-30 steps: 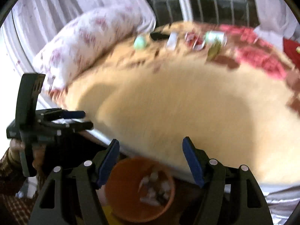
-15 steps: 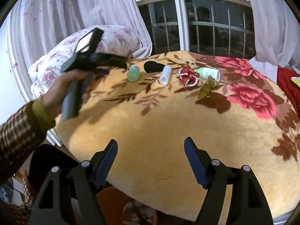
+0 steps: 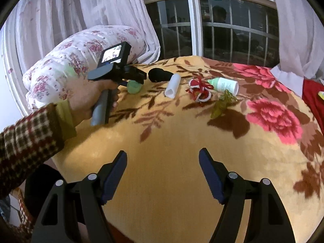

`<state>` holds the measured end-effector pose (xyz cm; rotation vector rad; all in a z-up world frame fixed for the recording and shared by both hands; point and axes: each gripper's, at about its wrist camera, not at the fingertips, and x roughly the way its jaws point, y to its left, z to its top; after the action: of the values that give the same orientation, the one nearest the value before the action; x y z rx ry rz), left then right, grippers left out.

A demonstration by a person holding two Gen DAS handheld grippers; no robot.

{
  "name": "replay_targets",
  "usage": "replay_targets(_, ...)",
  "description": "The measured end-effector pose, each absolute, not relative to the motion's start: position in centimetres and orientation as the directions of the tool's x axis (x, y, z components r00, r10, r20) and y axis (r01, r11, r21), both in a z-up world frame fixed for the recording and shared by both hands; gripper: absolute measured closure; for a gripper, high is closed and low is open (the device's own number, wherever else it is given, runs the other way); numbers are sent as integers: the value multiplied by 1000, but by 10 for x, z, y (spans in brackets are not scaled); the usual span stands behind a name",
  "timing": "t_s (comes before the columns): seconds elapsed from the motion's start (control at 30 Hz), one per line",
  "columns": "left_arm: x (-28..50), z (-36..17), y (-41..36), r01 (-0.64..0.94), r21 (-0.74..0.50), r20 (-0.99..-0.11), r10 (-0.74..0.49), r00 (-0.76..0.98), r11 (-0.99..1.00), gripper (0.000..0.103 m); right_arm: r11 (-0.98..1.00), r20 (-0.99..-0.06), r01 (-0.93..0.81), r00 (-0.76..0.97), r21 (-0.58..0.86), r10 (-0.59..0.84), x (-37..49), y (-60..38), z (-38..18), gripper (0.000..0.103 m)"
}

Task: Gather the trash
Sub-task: 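Grasp the green-capped bottle with the left tool while the right tool grasps the white foam tube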

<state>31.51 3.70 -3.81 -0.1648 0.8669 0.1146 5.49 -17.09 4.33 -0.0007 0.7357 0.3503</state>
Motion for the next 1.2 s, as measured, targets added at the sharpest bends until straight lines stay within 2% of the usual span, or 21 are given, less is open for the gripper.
replay_targets(0.33, 231, -34, 43, -62, -147, -730, -66, 680, 987, 52, 932, -678, -344, 658, 117, 328, 188, -120, 56, 33)
replay_targets(0.57, 179, -19, 44, 18, -155, -681, -120, 723, 988, 52, 955, -739, -290, 632, 57, 236, 282, -78, 37, 36)
replay_targets(0.8, 144, -10, 45, 83, -173, -655, -177, 735, 981, 52, 980, -791, -201, 597, 9, 130, 340, -70, 9, 41)
replay_targets(0.9, 135, -11, 46, 96, -185, -653, -195, 731, 978, 52, 986, -828, -168, 551, 16, 107, 359, -70, -4, 54)
replay_targets(0.97, 130, -14, 45, 103, -191, -654, -205, 728, 976, 52, 987, -854, -162, 513, 8, 91, 366, -68, -13, 74)
replay_targets(1.2, 113, -18, 41, 126, -204, -660, -231, 715, 971, 52, 984, -810, -165, 566, 70, 153, 334, -76, 7, 78)
